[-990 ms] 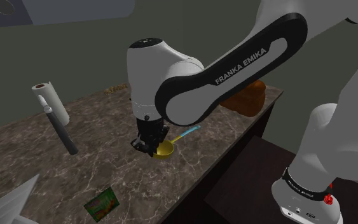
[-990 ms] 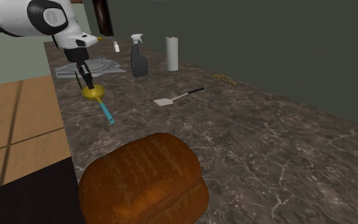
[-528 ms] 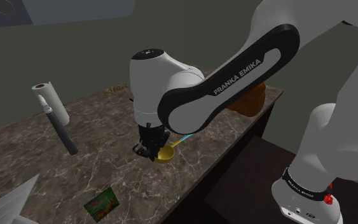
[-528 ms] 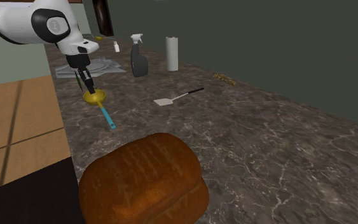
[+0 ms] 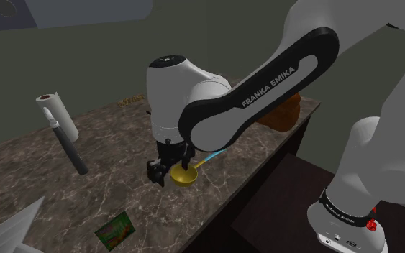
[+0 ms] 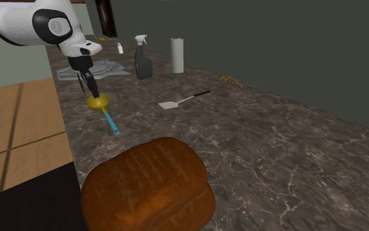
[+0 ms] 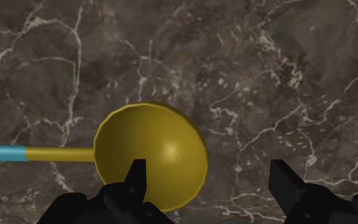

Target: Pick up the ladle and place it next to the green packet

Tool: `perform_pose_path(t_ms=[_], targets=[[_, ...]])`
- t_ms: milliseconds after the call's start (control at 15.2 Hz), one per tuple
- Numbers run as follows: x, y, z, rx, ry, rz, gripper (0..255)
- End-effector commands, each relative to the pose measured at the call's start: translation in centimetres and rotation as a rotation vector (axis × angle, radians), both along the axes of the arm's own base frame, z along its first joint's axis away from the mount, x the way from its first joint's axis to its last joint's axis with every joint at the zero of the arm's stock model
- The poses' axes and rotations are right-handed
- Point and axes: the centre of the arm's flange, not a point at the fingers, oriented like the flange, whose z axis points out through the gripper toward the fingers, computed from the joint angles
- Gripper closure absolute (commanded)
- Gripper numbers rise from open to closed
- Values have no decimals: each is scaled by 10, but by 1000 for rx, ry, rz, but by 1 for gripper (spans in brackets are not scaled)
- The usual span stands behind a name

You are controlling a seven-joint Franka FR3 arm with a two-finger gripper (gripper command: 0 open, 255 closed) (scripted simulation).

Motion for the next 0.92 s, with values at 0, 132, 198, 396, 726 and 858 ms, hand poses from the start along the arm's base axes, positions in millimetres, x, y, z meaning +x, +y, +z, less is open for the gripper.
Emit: perform_pose_path(t_ms=[0, 132, 198, 396, 726, 858], targets=[[0, 0, 0, 0, 0, 0, 0], [-1, -1, 13, 0, 0, 0, 0], [-2, -1, 26, 0, 0, 0, 0], [-4, -2, 50, 0, 0, 0, 0], [-4, -2, 50, 0, 0, 0, 0], [-4, -2, 50, 0, 0, 0, 0]])
